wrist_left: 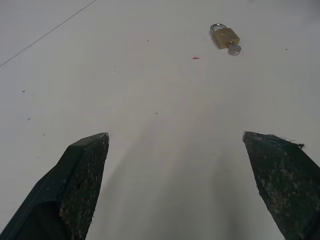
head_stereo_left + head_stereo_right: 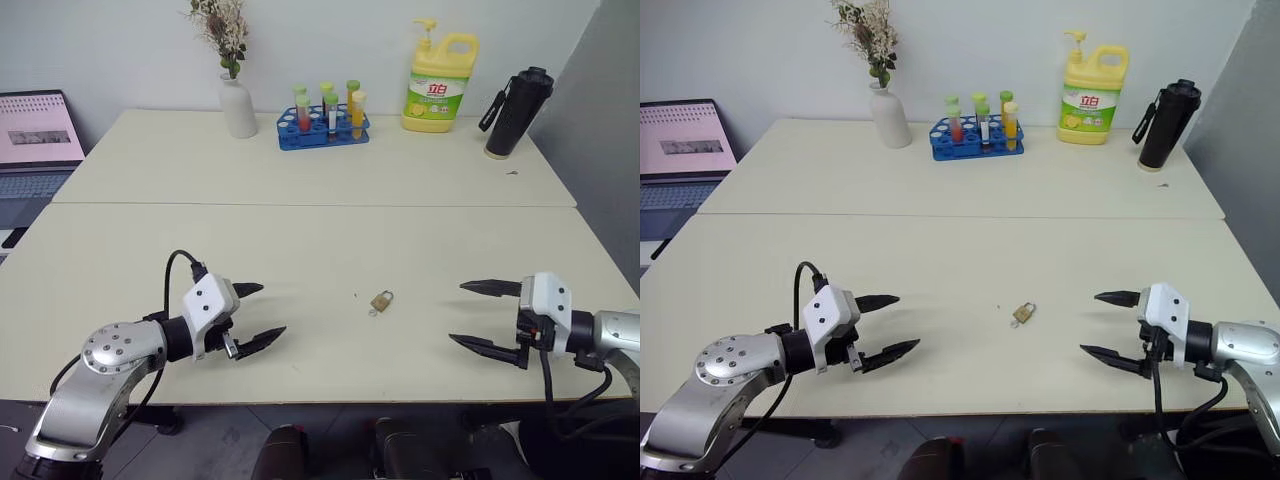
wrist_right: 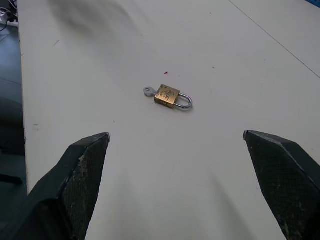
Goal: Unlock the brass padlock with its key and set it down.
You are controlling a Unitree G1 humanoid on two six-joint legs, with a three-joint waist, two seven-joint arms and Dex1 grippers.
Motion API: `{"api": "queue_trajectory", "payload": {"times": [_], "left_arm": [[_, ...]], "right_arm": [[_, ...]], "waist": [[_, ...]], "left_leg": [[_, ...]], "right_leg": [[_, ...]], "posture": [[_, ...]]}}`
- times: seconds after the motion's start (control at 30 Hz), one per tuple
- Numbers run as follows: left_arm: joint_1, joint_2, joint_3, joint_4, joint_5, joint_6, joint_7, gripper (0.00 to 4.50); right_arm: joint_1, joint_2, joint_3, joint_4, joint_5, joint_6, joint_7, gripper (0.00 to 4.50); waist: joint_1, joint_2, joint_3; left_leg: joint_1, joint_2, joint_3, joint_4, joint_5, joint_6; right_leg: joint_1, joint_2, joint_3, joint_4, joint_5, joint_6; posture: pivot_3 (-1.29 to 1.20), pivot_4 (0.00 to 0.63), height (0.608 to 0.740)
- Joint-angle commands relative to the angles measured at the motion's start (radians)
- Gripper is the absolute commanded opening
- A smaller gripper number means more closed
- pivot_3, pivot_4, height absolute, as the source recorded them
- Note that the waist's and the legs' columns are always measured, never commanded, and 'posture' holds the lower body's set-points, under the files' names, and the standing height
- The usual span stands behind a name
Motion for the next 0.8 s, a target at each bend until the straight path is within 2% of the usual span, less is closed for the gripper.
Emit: {"api": "queue_trajectory", "payload": {"times": [0.03,0.33,0.43,0.57,0.67,0.8], "left_arm": [[-0.008,-0.005,0.034,-0.057,-0.041,-0.016,-0.015,4.49],[0.038,0.005,0.021,-0.066,-0.005,-0.072,-0.038,4.49],[0.041,0.021,-0.002,-0.046,0.025,-0.107,-0.063,4.49],[0.009,0.018,-0.017,-0.031,0.042,-0.105,-0.06,4.49],[-0.037,0.002,-0.048,-0.028,0.053,-0.092,-0.049,4.49],[-0.006,0.011,-0.083,-0.045,0.097,-0.133,-0.066,4.49]], "right_arm": [[-0.001,0.0,0.012,0.006,-0.023,-0.048,0.031,4.5],[-0.055,0.018,0.072,0.056,-0.118,-0.102,0.006,4.5],[-0.146,0.074,0.136,0.089,-0.199,-0.171,-0.041,4.5],[-0.218,0.097,0.187,0.127,-0.209,-0.199,-0.001,4.5],[-0.424,0.085,0.35,0.228,-0.25,-0.112,0.173,4.5],[-0.729,0.192,0.516,0.493,-0.35,-0.237,0.331,4.5]], "waist": [[0.0,0.0,0.0],[-0.002,0.0,0.0],[-0.003,0.0,0.0],[0.0,0.0,0.0],[0.0,0.001,0.001],[-0.015,0.001,0.001]], "left_leg": [[0.0,0.0,0.0,0.0,0.0,0.0],[0.001,0.0,0.0,0.0,0.0,0.0],[0.001,0.0,0.0,0.0,0.0,0.0],[0.001,0.0,0.0,0.0,0.0,0.0],[0.001,0.0,0.002,0.001,0.0,0.0],[0.003,0.001,0.004,0.001,0.0,0.0]], "right_leg": [[0.0,0.0,0.0,0.0,0.0,0.0],[0.0,0.0,0.0,0.0,0.0,0.0],[0.0,0.0,0.001,0.0,0.0,0.0],[0.0,0.0,0.0,0.001,0.0,0.0],[0.0,0.001,-0.001,0.001,0.0,0.0],[0.0,0.001,0.0,0.001,0.001,0.0]], "posture": [[0.0,0.15,0.74],[0.0,0.15,0.74],[0.0,0.15,0.74],[0.0,0.15,0.74],[0.0,0.15,0.74],[0.0,0.15,0.74]]}}
